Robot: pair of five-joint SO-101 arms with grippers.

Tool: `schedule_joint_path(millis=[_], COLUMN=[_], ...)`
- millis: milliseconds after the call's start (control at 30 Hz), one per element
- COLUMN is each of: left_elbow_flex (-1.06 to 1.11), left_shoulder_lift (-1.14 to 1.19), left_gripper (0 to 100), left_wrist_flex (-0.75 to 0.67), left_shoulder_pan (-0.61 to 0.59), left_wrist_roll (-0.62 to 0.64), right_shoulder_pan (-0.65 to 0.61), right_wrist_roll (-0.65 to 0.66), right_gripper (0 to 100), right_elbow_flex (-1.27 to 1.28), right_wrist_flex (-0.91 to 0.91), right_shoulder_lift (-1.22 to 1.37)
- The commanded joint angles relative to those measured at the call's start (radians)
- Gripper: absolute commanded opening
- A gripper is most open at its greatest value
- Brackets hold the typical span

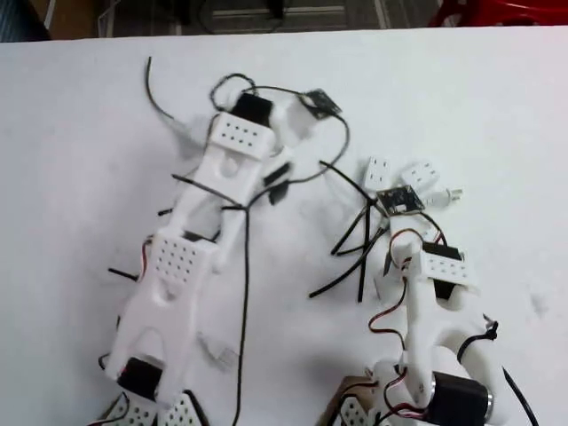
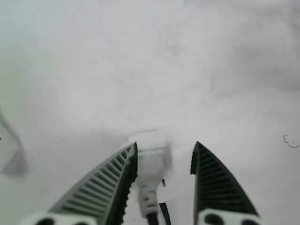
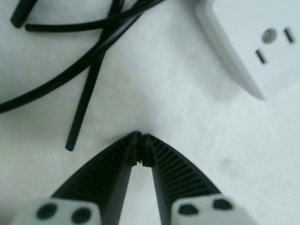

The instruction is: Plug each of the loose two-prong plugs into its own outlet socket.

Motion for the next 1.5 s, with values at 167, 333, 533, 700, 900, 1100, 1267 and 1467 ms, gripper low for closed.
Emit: schedule_joint_path(millis=[167, 333, 533, 700, 900, 1100, 1267, 1467], left_elbow_flex=[0.068, 0.189, 0.222, 0.222, 0.216, 0.17, 0.044, -0.055], left_shoulder_lift=[-0.027, -0.027, -0.016, -0.016, 0.004, 0.028, 0.019, 0.018], left_gripper=[19, 18, 18, 18, 16, 2, 2, 2], left_wrist_flex=[0.005, 0.002, -0.018, -0.063, -0.095, -0.086, -0.002, 0.005], left_shoulder_pan=[-0.097, -0.068, -0.084, -0.087, -0.081, -0.07, -0.094, -0.217], left_wrist_roll=[-0.017, -0.011, -0.011, 0.08, 0.164, 0.167, 0.172, 0.173], right_shoulder_pan=[0.005, 0.005, 0.005, 0.005, 0.007, 0.007, 0.007, 0.007], right_wrist_roll=[-0.003, -0.003, -0.003, -0.003, -0.003, -0.003, -0.003, -0.003], right_gripper=[2.2, 2.2, 2.2, 2.2, 2.2, 2.2, 2.2, 2.2], right_elbow_flex=[0.002, 0.002, 0.002, 0.002, 0.002, 0.002, 0.002, 0.002], right_wrist_flex=[-0.015, -0.015, -0.013, -0.012, -0.01, -0.01, -0.01, -0.01], right_shoulder_lift=[-0.022, -0.022, -0.022, -0.022, -0.022, -0.022, -0.022, -0.022])
